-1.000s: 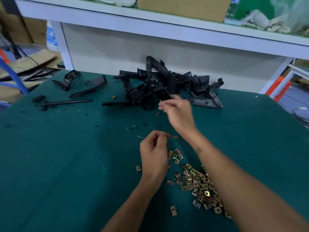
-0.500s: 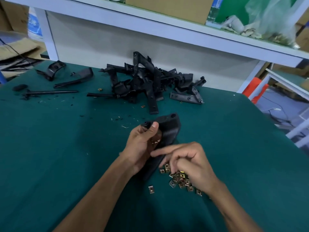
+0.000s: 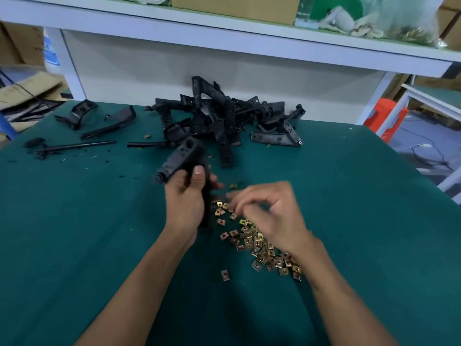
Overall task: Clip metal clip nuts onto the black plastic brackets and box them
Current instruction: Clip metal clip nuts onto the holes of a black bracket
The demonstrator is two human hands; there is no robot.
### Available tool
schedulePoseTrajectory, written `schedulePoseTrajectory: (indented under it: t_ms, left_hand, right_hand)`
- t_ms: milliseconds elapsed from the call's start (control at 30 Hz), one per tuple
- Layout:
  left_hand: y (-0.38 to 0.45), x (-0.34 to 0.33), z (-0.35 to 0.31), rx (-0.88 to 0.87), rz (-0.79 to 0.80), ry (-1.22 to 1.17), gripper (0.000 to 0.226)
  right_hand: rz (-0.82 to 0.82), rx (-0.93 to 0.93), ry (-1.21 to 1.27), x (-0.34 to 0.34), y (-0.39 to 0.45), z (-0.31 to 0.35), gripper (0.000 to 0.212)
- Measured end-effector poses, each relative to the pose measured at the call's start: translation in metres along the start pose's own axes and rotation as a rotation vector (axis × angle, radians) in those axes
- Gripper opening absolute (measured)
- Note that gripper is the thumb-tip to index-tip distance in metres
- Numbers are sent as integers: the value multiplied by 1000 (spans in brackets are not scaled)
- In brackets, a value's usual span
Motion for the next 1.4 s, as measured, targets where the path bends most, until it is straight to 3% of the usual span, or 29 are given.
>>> schedulePoseTrajectory:
  t_ms: [100, 133, 233, 333, 533, 767, 933, 1067, 1200, 1400]
  left_hand:
    - [0, 17, -6, -155, -46, 308, 50]
    - [-2, 20, -8, -213, -16, 419, 57]
    - [-6, 17, -9, -359, 51, 773, 59]
    - [-9, 6, -1, -367, 99, 1023, 62]
    - [-9, 6, 1, -340, 17, 1092, 60]
    - [-14, -6, 11, -354, 142, 1293, 51]
    - [-19, -11, 11, -443, 153, 1375, 54]
    - [-28, -19, 15, -486, 191, 1507, 55]
    - [-30, -23, 16, -488, 241, 1527, 48]
    - [-30, -23, 16, -463, 260, 1528, 49]
  right_hand:
    - [-234, -121, -91, 35, -7, -19, 22]
    - [-218, -184, -167, 40, -12, -29, 22]
    - [40, -361, -413, 35, -22, -53, 18]
    - [143, -399, -492, 24, -21, -58, 19]
    - [74, -447, -653, -11, -5, -47, 22]
    - [72, -453, -666, -19, 2, -44, 14]
    - [106, -406, -454, -15, 0, -47, 13]
    - [-184, -417, -257, 22, -6, -54, 32]
    - [-198, -432, 36, 31, -14, -54, 34]
    - [-376, -382, 619, 18, -12, -38, 23]
Point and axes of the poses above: each hand's wrist, its own y-axis towards the middle knuckle, its own x-axis out of the back of the hand, z = x × y, the point moved 3 cm from there along y, towards the middle knuckle, and after that the axes turned 8 degrees about z, right-handed, at the moved point
